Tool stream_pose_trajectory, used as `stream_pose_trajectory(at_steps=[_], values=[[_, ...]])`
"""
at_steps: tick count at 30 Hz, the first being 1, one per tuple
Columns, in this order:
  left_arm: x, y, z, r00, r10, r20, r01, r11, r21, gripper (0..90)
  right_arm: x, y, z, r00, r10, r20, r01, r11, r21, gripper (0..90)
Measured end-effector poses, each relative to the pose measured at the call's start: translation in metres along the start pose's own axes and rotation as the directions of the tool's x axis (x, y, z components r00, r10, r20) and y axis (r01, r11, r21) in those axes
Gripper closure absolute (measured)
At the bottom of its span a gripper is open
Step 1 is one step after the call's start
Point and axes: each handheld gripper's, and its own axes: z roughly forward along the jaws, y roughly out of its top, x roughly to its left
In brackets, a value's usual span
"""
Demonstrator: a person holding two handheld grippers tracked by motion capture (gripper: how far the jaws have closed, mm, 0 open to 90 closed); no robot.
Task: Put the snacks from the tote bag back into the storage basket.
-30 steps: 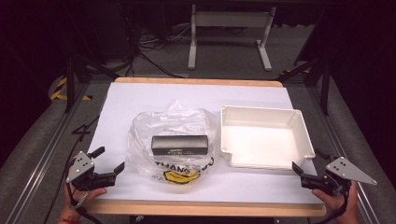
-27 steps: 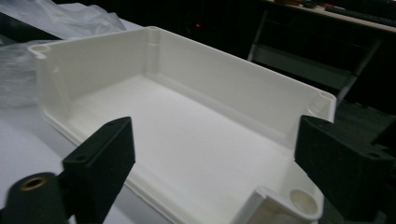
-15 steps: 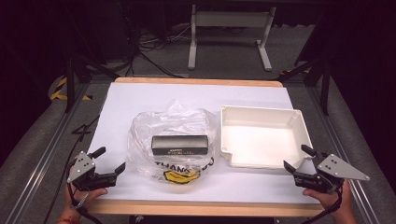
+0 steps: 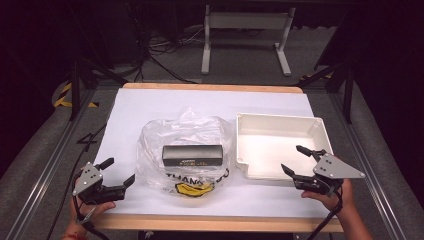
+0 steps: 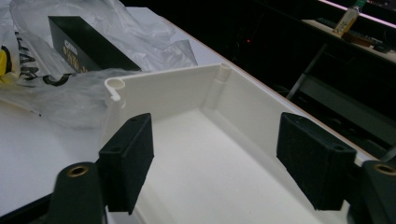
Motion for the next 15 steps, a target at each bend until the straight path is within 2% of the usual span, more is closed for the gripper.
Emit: stream_pose_trajectory(at_steps=[8, 15], values=[[0.0, 0.0, 0.0, 1.0, -0.002, 0.002, 0.002, 1.0, 0.0, 7.1, 0.001, 0.02, 0.021, 0.9992, -0.005, -0.039, 0.004, 1.0, -0.027, 26.3], [0.0, -0.001, 0.001, 0.9999, -0.004, 0.014, 0.004, 1.0, -0.003, 7.2, 0.008, 0.03, 0.041, 0.9963, -0.018, -0.084, 0.016, 1.0, -0.021, 25.1]])
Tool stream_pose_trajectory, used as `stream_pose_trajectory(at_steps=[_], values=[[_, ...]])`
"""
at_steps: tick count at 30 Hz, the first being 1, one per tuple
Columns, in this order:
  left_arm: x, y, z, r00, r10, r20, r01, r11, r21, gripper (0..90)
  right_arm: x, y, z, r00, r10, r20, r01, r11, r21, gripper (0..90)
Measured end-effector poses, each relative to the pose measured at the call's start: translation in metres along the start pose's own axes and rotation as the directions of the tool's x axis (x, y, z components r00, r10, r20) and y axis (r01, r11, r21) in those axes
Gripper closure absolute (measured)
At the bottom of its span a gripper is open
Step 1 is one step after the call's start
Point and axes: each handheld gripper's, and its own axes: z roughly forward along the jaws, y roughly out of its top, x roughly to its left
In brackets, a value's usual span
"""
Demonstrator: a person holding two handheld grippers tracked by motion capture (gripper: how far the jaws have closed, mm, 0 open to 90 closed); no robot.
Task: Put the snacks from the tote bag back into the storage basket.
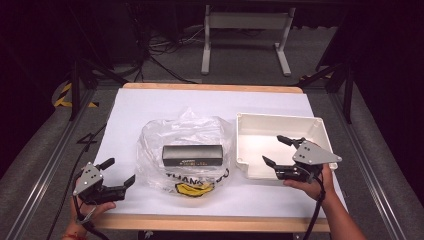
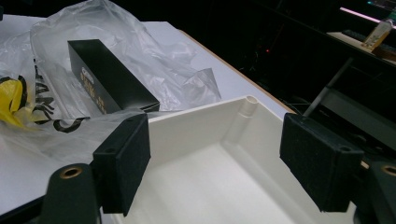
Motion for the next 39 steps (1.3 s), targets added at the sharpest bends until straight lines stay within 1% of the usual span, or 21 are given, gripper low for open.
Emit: stream_pose_trajectory(at_steps=[3, 5, 7, 9, 11, 13, 14, 15, 16, 18, 20, 24, 26, 27, 31, 34, 35, 36, 37, 39], values=[[0.0, 0.0, -0.001, 0.9999, 0.004, 0.013, -0.004, 1.0, 0.001, 7.2, 0.003, 0.003, 0.01, 0.9995, 0.002, -0.031, -0.002, 1.0, 0.012, 22.6], [0.0, 0.0, 0.0, 0.9999, 0.002, 0.015, -0.002, 1.0, 0.0, 7.2, 0.005, 0.005, 0.015, 0.9988, -0.003, -0.049, 0.004, 1.0, 0.018, 22.6], [0.0, 0.0, 0.0, 0.9999, 0.005, 0.013, -0.005, 1.0, 0.006, 7.2, 0.006, 0.008, 0.023, 0.9969, -0.007, -0.079, 0.009, 0.999, 0.033, 22.0], [0.0, 0.001, 0.0, 0.9999, 0.007, 0.011, -0.007, 0.9999, 0.01, 7.2, 0.008, 0.011, 0.028, 0.9957, -0.018, -0.09, 0.023, 0.999, 0.047, 22.0], [0.0, 0.0, 0.0, 0.9999, 0.006, 0.009, -0.006, 1.0, 0.007, 7.2, 0.008, 0.014, 0.034, 0.9913, -0.024, -0.129, 0.033, 0.997, 0.066, 22.0], [0.0, 0.0, 0.0, 1.0, 0.007, 0.005, -0.007, 1.0, 0.005, 7.2, 0.008, 0.017, 0.04, 0.9882, -0.038, -0.148, 0.051, 0.995, 0.085, 22.0], [0.0, 0.001, 0.0, 1.0, 0.008, 0.003, -0.008, 1.0, 0.004, 7.2, 0.007, 0.02, 0.046, 0.9834, -0.037, -0.178, 0.055, 0.994, 0.094, 22.0], [0.0, 0.0, 0.0, 1.0, 0.008, 0.002, -0.008, 1.0, 0.0, 7.2, 0.007, 0.02, 0.046, 0.9834, -0.037, -0.178, 0.055, 0.994, 0.094, 22.0], [0.0, 0.0, 0.0, 1.0, 0.008, 0.0, -0.008, 1.0, -0.001, 7.2, 0.008, 0.022, 0.048, 0.9838, -0.046, -0.173, 0.065, 0.993, 0.103, 22.0], [0.0, 0.001, -0.001, 1.0, 0.007, 0.0, -0.007, 1.0, -0.003, 7.2, 0.008, 0.025, 0.053, 0.981, -0.052, -0.187, 0.073, 0.992, 0.104, 22.1], [0.0, 0.001, -0.001, 1.0, 0.008, 0.0, -0.008, 1.0, -0.004, 7.2, 0.009, 0.029, 0.057, 0.9804, -0.062, -0.187, 0.082, 0.991, 0.103, 22.5], [0.0, 0.0, 0.0, 1.0, 0.008, 0.001, -0.008, 1.0, -0.002, 7.2, 0.009, 0.036, 0.065, 0.9769, -0.062, -0.204, 0.084, 0.992, 0.099, 23.0], [0.0, 0.0, -0.001, 1.0, 0.008, -0.001, -0.008, 1.0, -0.001, 7.2, 0.01, 0.037, 0.067, 0.9766, -0.062, -0.206, 0.084, 0.992, 0.098, 23.2], [-0.001, 0.001, -0.001, 1.0, 0.008, -0.002, -0.008, 1.0, 0.0, 7.2, 0.009, 0.039, 0.069, 0.9747, -0.062, -0.215, 0.086, 0.991, 0.101, 23.5], [-0.001, 0.001, -0.001, 0.9999, 0.009, -0.004, -0.009, 1.0, -0.003, 7.2, 0.011, 0.043, 0.077, 0.9718, -0.068, -0.226, 0.094, 0.989, 0.11, 24.0], [-0.001, 0.001, -0.001, 1.0, 0.006, -0.002, -0.007, 1.0, -0.007, 7.2, 0.012, 0.046, 0.084, 0.9665, -0.075, -0.245, 0.106, 0.988, 0.116, 24.6], [-0.001, 0.001, -0.002, 1.0, 0.005, 0.0, -0.005, 0.9999, -0.009, 7.2, 0.013, 0.049, 0.088, 0.9627, -0.086, -0.257, 0.121, 0.985, 0.122, 24.9], [-0.001, 0.001, -0.002, 1.0, 0.005, 0.0, -0.005, 0.9999, -0.009, 7.2, 0.013, 0.049, 0.088, 0.9627, -0.086, -0.257, 0.121, 0.985, 0.122, 24.9], [-0.001, 0.001, -0.002, 1.0, 0.006, 0.0, -0.006, 1.0, -0.007, 7.2, 0.013, 0.052, 0.093, 0.9584, -0.088, -0.272, 0.127, 0.984, 0.129, 25.8], [0.0, 0.001, -0.003, 1.0, 0.006, -0.001, -0.006, 1.0, -0.005, 7.2, 0.015, 0.055, 0.098, 0.953, -0.099, -0.286, 0.145, 0.979, 0.143, 25.8]])
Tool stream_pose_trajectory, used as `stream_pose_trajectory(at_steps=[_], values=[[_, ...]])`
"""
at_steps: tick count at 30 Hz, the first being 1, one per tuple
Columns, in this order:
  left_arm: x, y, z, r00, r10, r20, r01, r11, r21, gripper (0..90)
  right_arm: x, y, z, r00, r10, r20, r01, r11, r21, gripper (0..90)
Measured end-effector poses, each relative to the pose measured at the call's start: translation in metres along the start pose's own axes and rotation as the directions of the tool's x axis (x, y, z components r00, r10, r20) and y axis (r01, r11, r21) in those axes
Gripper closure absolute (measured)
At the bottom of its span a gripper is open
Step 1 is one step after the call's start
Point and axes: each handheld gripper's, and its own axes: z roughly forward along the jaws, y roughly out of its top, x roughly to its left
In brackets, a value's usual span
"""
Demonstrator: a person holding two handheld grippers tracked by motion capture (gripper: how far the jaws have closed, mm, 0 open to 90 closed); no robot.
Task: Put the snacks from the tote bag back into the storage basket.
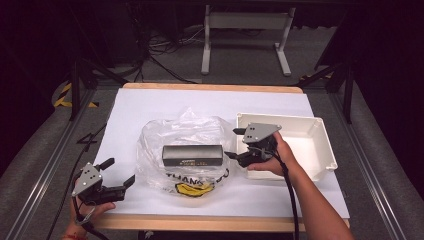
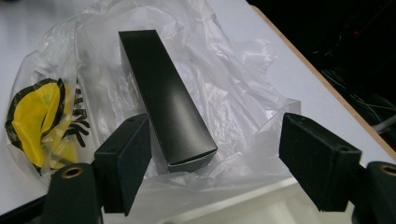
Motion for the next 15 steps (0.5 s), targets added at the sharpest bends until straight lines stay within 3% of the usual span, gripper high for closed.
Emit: stream_pose_trajectory(at_steps=[8, 15], values=[[0.001, 0.0, 0.0, 1.0, 0.001, 0.006, -0.001, 1.0, -0.004, 7.2, 0.001, 0.012, 0.022, 0.997, -0.043, -0.064, 0.047, 0.997, 0.061, 26.2], [0.0, -0.001, 0.0, 1.0, -0.006, -0.001, 0.006, 1.0, -0.001, 7.3, -0.001, 0.015, 0.038, 0.9932, -0.05, -0.105, 0.06, 0.994, 0.092, 27.4]])
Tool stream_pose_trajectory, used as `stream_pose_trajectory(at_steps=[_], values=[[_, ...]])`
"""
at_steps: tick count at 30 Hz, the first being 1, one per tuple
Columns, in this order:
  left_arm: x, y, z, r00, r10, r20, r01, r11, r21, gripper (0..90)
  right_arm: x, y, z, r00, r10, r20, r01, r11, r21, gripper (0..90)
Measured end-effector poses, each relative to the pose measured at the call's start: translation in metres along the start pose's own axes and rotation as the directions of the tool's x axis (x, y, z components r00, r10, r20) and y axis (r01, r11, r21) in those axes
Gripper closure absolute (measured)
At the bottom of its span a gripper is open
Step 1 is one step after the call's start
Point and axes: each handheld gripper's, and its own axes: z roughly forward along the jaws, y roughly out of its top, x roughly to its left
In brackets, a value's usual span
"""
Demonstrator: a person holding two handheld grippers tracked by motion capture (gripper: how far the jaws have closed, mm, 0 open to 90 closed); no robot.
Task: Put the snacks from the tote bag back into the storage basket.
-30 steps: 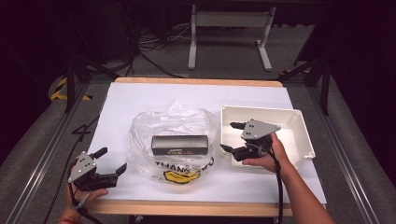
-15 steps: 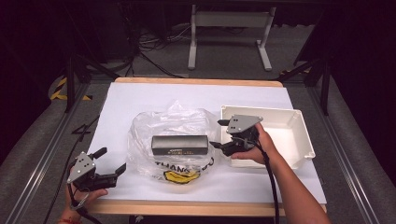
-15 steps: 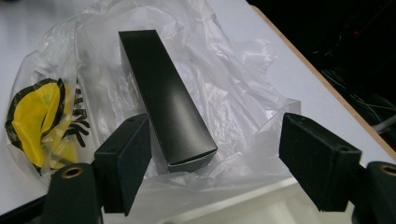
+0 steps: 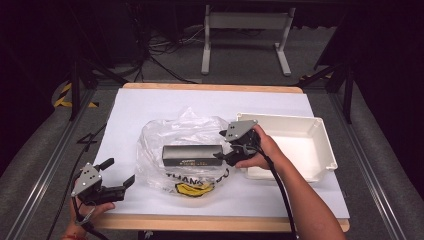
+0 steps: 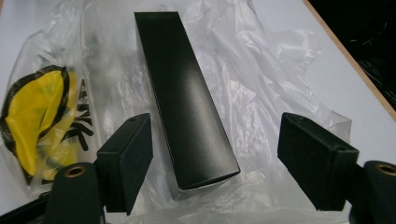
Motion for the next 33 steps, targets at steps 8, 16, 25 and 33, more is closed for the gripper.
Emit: stream_pose_trajectory(at_steps=[8, 16, 25, 33], values=[[0.0, 0.0, -0.002, 1.0, 0.004, -0.001, -0.004, 0.9999, 0.011, 7.3, -0.003, 0.005, 0.019, 0.9984, -0.02, -0.052, 0.022, 0.999, 0.035, 32.7], [0.001, -0.002, -0.006, 1.0, -0.008, -0.004, 0.008, 1.0, -0.006, 7.2, -0.006, 0.015, 0.037, 0.986, -0.074, -0.149, 0.096, 0.985, 0.143, 32.9], [0.001, -0.005, -0.009, 0.9999, -0.012, -0.005, 0.012, 0.9999, 0.002, 7.2, -0.01, 0.021, 0.057, 0.9745, -0.089, -0.206, 0.138, 0.962, 0.234, 31.7], [-0.001, -0.008, -0.009, 1.0, -0.006, -0.005, 0.007, 0.9998, 0.017, 7.2, -0.012, 0.027, 0.075, 0.9663, -0.096, -0.239, 0.176, 0.924, 0.339, 33.3]])
